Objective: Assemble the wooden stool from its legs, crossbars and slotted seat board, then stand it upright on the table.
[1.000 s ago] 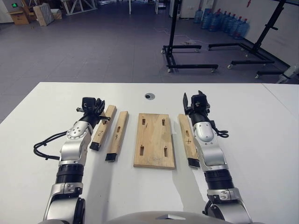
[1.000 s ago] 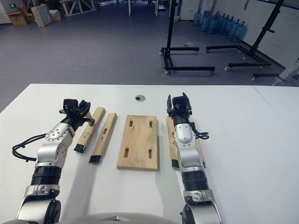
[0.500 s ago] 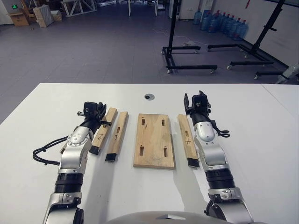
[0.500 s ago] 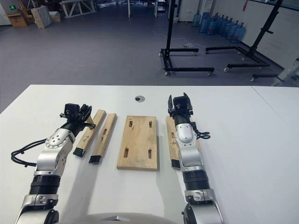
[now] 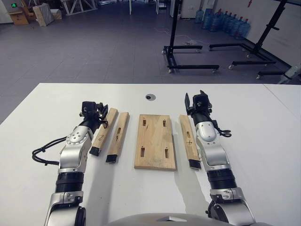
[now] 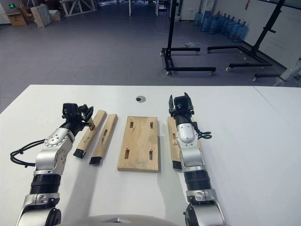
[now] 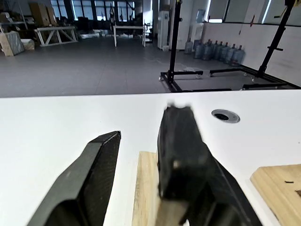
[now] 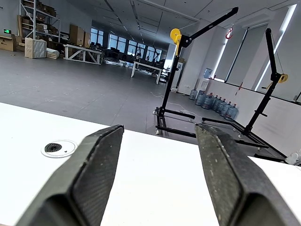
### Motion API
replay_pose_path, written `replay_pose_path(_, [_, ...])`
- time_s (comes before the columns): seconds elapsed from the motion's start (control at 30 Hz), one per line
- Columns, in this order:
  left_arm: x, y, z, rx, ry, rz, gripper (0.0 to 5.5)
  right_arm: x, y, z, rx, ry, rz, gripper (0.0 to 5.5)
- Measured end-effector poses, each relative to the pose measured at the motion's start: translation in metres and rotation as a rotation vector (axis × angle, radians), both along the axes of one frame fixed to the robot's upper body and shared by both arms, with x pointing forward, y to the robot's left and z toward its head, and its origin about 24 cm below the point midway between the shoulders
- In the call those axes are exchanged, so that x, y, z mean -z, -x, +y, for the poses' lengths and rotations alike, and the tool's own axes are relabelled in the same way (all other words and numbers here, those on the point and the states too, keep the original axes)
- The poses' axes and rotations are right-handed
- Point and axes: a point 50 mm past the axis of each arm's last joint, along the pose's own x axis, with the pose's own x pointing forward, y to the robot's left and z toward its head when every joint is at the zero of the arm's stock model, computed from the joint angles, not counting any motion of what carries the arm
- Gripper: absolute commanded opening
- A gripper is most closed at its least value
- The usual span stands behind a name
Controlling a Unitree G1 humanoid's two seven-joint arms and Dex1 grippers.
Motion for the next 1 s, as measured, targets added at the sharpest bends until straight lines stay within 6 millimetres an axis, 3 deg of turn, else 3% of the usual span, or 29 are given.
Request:
replay_pose_path(0.2, [-0.061, -0.020, 0.002, 0.028, 0.048, -0.152, 2.05, -0.002, 0.001, 0.007, -0.032, -0.002, -0.028, 2.77])
replay_pose_path(0.43, [-0.092, -0.042, 0.001, 0.042, 0.027, -0.210, 2.05, -0.009, -0.002, 0.014, -0.063, -0.008, -0.067, 2.77])
replay_pose_path(0.6, [-0.085, -0.046, -0.004, 0.064, 0.010, -0.189, 2.05, -0.009, -0.002, 0.013, -0.062, -0.003, -0.067, 2.77])
replay_pose_path(0.67, [-0.047, -0.051, -0.006, 0.063, -0.051, -0.065, 2.05, -0.008, -0.002, 0.014, -0.068, 0.003, -0.062, 2.77])
replay_pose_path(0.73, [-0.027, -0.053, -0.006, 0.066, -0.101, -0.062, 2.05, -0.006, -0.003, 0.014, -0.079, 0.010, -0.053, 2.77])
replay_pose_path(1.0, [-0.023, -0.056, -0.002, 0.065, -0.107, -0.095, 2.05, -0.008, -0.003, 0.013, -0.092, 0.023, -0.054, 2.77])
